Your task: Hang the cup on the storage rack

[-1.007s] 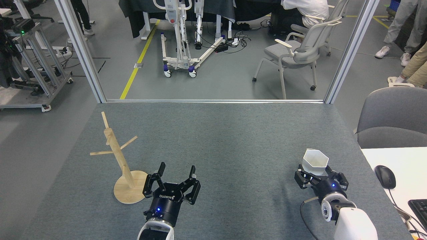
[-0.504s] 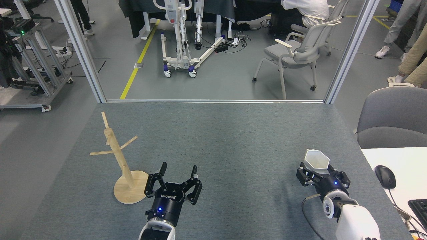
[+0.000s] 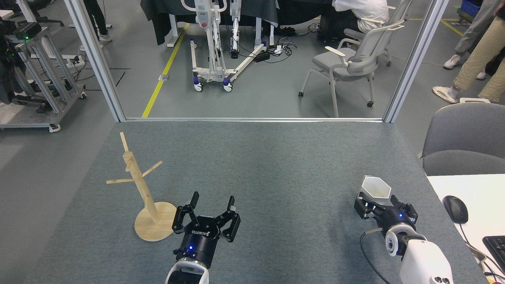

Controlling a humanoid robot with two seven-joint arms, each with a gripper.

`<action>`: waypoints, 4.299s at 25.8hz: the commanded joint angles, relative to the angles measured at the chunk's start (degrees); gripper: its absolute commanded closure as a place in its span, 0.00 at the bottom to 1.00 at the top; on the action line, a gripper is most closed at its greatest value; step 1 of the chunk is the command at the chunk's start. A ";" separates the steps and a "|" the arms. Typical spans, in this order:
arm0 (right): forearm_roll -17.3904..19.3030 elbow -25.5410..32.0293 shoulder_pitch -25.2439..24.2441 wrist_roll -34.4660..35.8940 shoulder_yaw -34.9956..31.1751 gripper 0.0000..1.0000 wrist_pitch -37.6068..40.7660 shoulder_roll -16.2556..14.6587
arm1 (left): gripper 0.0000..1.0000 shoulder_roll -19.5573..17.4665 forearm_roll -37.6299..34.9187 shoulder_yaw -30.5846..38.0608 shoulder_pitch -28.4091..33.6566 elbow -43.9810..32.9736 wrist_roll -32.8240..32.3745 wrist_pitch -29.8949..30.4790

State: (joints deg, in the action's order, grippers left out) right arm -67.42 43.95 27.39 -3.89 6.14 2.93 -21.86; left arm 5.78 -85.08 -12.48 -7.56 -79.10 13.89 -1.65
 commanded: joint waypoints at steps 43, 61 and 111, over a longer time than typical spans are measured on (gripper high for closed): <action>0.01 -5.45 4.34 0.20 0.45 0.06 0.15 1.21 | 0.00 0.20 0.00 0.00 0.26 0.09 -0.01 -0.02; 0.01 0.00 2.84 0.99 0.63 0.91 1.38 0.51 | 0.00 0.20 0.00 0.00 0.26 0.00 0.17 0.07; 26.91 48.87 9.08 -15.27 39.91 1.00 -24.81 -16.10 | 0.02 1.25 -0.61 -22.76 5.45 -3.60 -12.40 -16.80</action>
State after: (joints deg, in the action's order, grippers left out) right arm -40.62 91.71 33.59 -17.92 41.60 -14.88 -38.35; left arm 6.93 -85.69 -31.45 -1.79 -82.42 1.22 -11.05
